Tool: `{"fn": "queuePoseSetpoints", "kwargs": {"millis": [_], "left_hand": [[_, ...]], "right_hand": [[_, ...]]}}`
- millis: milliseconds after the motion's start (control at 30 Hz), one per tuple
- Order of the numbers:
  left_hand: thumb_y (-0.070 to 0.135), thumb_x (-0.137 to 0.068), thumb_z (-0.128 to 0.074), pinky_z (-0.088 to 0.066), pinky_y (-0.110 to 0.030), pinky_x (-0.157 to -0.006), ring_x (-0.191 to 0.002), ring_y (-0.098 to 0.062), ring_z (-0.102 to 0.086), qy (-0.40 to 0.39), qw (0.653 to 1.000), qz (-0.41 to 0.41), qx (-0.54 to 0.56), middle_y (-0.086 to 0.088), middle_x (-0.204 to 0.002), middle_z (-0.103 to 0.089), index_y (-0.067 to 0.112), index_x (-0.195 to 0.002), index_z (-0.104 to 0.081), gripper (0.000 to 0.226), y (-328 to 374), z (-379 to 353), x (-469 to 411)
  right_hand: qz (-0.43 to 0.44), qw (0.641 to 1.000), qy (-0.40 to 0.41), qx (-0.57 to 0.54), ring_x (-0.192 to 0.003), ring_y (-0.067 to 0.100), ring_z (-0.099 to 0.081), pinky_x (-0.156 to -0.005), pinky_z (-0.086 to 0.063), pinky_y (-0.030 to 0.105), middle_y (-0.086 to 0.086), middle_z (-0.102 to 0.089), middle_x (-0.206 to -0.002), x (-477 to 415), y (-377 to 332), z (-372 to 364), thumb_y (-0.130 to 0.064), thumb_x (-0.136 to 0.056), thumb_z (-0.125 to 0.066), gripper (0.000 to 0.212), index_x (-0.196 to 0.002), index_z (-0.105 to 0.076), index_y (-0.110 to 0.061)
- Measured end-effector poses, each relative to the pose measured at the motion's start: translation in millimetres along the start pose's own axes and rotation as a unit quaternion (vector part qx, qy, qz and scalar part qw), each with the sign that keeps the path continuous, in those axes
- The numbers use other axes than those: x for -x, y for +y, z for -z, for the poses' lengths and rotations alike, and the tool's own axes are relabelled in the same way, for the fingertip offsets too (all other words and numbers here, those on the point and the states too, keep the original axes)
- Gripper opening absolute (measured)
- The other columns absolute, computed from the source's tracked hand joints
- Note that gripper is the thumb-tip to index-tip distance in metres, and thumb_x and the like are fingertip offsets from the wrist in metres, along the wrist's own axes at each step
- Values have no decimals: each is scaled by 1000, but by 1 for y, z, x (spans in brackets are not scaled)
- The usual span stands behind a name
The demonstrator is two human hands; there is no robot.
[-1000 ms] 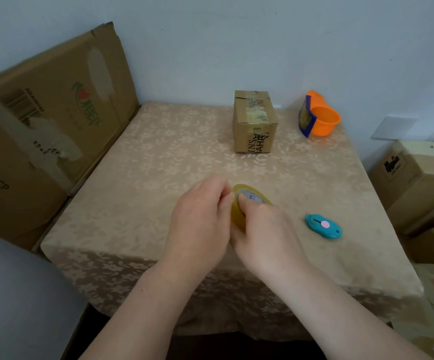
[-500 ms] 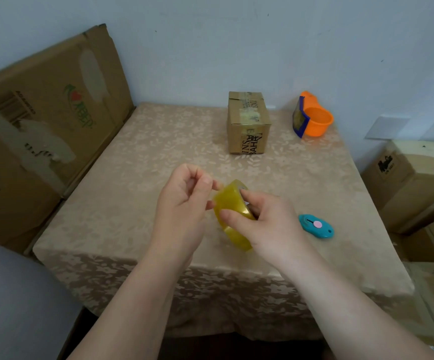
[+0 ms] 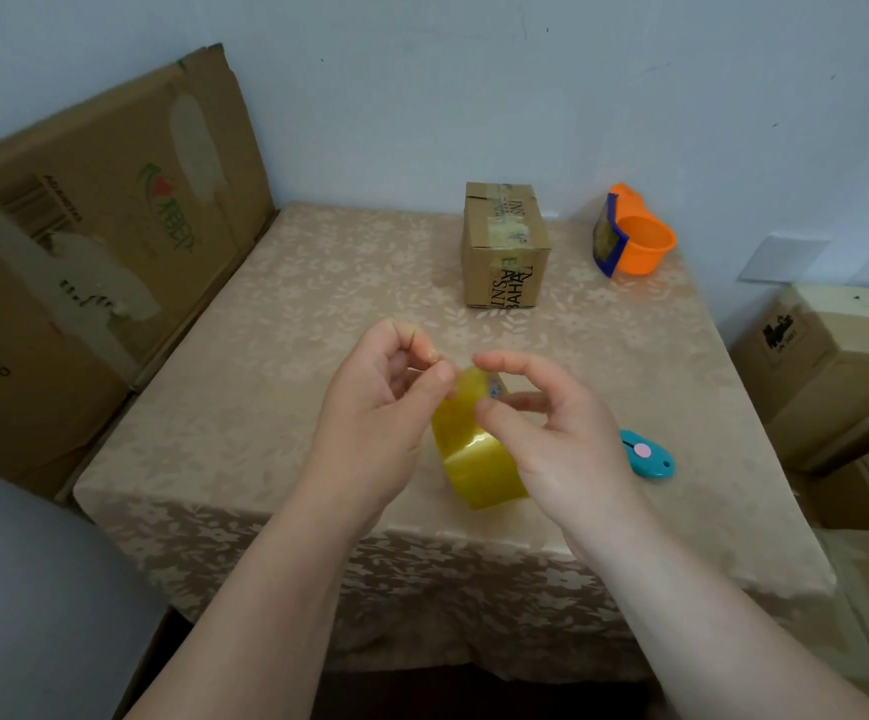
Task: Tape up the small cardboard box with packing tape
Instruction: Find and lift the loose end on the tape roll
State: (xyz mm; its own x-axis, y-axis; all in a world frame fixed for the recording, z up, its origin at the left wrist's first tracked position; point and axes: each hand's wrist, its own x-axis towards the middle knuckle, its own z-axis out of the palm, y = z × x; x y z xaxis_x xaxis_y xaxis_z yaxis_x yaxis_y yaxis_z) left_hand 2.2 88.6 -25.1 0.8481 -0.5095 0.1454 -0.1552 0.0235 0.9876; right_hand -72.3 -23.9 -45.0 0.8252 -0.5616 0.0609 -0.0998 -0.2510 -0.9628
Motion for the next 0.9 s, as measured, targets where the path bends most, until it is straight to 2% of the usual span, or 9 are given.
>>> {"fn": "queuePoseSetpoints", "kwargs": {"millis": [100,233,367,433,567,733,833,900], "left_hand": [[1,-88,-56,-45,-15,-63,-72,-11,-57,-20,1000,-12,-1,-8,-78,-59,18,-78,-50,21,1,-1,1],[2,-89,-57,-50,-17,-68,-70,-8,-62,-31,999,-13,-1,-1,-74,-63,19,-78,-52,21,2,-2,3],[3,-89,-56,-51,-17,-67,-66,-6,-64,-27,999,-18,-16,-1,-74,-65,17,-78,-54,19,4,-4,3],[3,-89,-56,-52,-19,-67,-65,-7,-64,-19,999,-18,-28,-1,-74,-65,18,-78,-53,19,4,-4,3],[6,-89,-58,-55,-32,-73,-66,-9,-65,2,998,-17,-59,-2,-76,-66,20,-77,-53,19,3,-6,4],[10,-88,-60,-56,-47,-78,-73,-18,-67,26,995,-23,-91,-2,-77,-66,24,-75,-55,20,2,-10,4],[18,-87,-60,-57,-48,-70,-79,-7,-59,41,989,-54,-132,13,-80,-60,28,-78,-56,15,0,-11,4],[15,-87,-60,-58,-47,-64,-73,0,-55,47,989,-57,-126,16,-77,-59,30,-76,-57,19,-2,-12,4]], "right_hand": [[44,998,46,-7,-88,8,-62,-78,-47,25,-5,-66,-98,-2,-3,2,-26,-78,-73,9,-83,-70,-34],[47,996,34,-68,-78,3,-63,-75,-48,22,-12,-69,-76,-5,-9,9,-16,-82,-70,14,-76,-69,-29],[43,996,10,-81,-83,13,-64,-80,-51,33,-4,-70,-81,-7,-8,14,-20,-84,-68,12,-78,-68,-30],[44,996,0,-79,-81,10,-63,-77,-49,30,-5,-69,-78,-7,-9,17,-18,-83,-69,13,-82,-68,-31],[46,995,-16,-82,-74,3,-61,-72,-45,24,-7,-66,-70,-7,-11,20,-10,-82,-70,22,-86,-64,-31],[54,995,-14,-84,-76,10,-57,-74,-47,36,-7,-59,-72,-7,-8,19,-15,-80,-66,21,-74,-57,-33],[61,993,-10,-101,-74,14,-53,-74,-46,38,-2,-57,-73,-8,-7,18,-16,-77,-62,19,-68,-56,-31],[63,991,-12,-119,-74,14,-53,-73,-45,36,0,-58,-74,-8,-6,18,-12,-79,-61,23,-66,-58,-30]]}}
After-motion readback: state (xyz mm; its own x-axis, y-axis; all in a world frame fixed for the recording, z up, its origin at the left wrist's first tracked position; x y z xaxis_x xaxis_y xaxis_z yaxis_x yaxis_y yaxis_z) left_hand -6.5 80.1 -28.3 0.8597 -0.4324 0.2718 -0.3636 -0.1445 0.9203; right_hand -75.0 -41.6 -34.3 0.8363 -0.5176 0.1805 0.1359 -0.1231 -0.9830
